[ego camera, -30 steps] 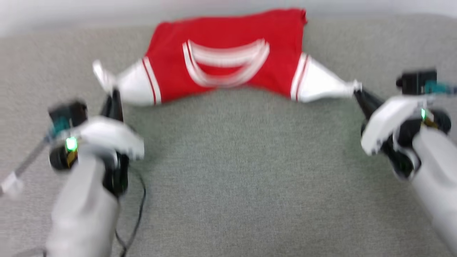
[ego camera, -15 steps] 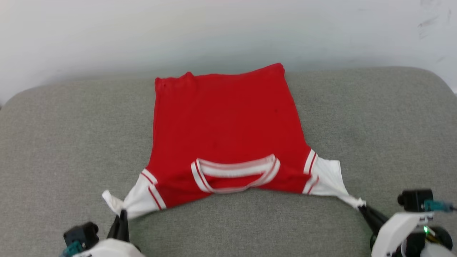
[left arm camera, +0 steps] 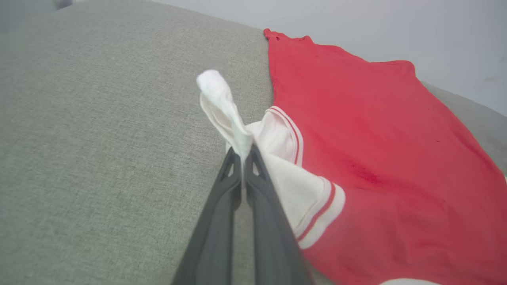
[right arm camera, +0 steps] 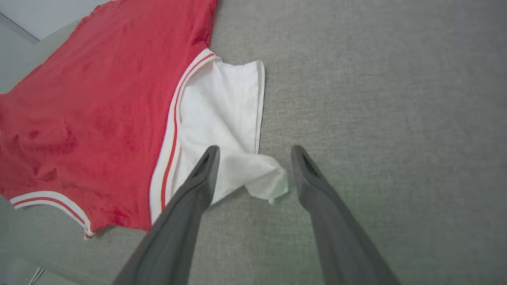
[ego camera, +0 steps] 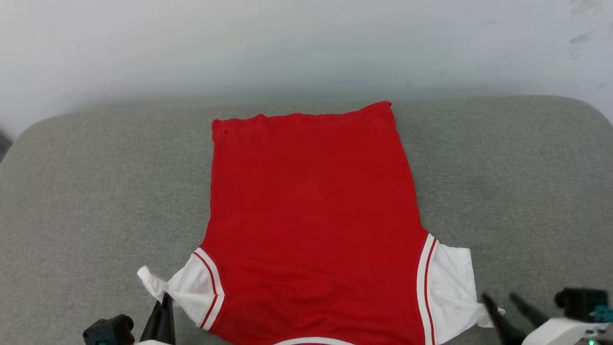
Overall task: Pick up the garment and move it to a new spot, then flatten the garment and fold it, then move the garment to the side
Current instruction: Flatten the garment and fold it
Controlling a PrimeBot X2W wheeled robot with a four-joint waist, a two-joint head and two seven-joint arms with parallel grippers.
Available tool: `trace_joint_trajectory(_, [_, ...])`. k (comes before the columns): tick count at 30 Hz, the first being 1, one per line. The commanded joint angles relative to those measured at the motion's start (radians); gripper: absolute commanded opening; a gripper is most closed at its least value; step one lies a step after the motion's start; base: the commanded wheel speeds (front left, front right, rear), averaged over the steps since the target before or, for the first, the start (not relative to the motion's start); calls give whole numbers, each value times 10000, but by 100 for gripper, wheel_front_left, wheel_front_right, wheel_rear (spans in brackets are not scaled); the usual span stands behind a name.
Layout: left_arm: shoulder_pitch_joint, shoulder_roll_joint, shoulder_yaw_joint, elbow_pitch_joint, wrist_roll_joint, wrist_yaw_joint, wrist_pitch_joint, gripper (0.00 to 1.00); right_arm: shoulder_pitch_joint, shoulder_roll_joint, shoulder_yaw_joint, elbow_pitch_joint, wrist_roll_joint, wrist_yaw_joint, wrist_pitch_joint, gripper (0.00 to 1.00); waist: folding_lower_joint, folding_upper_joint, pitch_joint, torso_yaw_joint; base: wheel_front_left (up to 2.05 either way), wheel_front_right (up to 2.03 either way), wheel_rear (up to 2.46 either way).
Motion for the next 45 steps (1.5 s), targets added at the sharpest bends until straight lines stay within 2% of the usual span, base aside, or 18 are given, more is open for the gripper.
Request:
trace_joint_trajectory(1, [-165,60,5,-145,90,46,0,0,-44,151,-272,-247,-99,-4,-51,100,2,0,127,76,0,0,0])
trace_joint_trajectory(4, [-343,47,-126,-514,227,98,17,0,-643,647,-1115,-923,-269,-4,-152,100,2,0,440,184,0,0,0])
trace_joint_trajectory(8, [-864,50,-312,-1036,474,116,54,0,-2094,802,-1948,-656,-219,-2,-67,100,2,0,1109,506,0,0,0])
trace_joint_trajectory(14, [-1864,-180,-744,-1547,868,-22,-115,0,-5080,216,-2455,960,-2,-4,704,100,2,0,2525,1315,0,0,0])
trace_joint_trajectory(21, [-3050,-567,-1344,-1573,1217,-428,-512,0,-8622,-896,-2159,2661,-116,-4,2779,100,2,0,4206,2413,0,0,0])
trace_joint_trajectory(28, [-3860,-834,-1703,-1546,1457,-612,-751,0,-11410,-1244,-2006,3927,-739,-4,5499,100,2,0,5323,3151,0,0,0])
trace_joint_trajectory(35, [-4321,-983,-1946,-1305,1576,-777,-907,0,-12714,-1091,-1979,4521,-1385,-4,6897,100,2,0,6029,3588,0,0,0])
trace_joint_trajectory(42, [-4499,-1074,-2014,-1005,1498,-840,-1023,0,-12268,-668,-2451,5887,-1924,-11,8381,100,2,0,6138,3719,0,0,0])
trace_joint_trajectory(43, [-4495,-1077,-2009,-958,1480,-840,-1044,0,-12219,-622,-2517,5991,-2014,-13,8571,46,2,0,6100,3720,0,0,0])
trace_joint_trajectory(44, [-4491,-1079,-2005,-911,1470,-839,-1056,0,-12189,-570,-2532,6014,-2125,-13,8662,8,2,0,6045,3720,0,0,0])
trace_joint_trajectory(45, [-4485,-1082,-1997,-869,1453,-834,-1080,0,-12180,-536,-2554,5986,-2205,-11,8685,0,2,0,5981,3713,0,0,0])
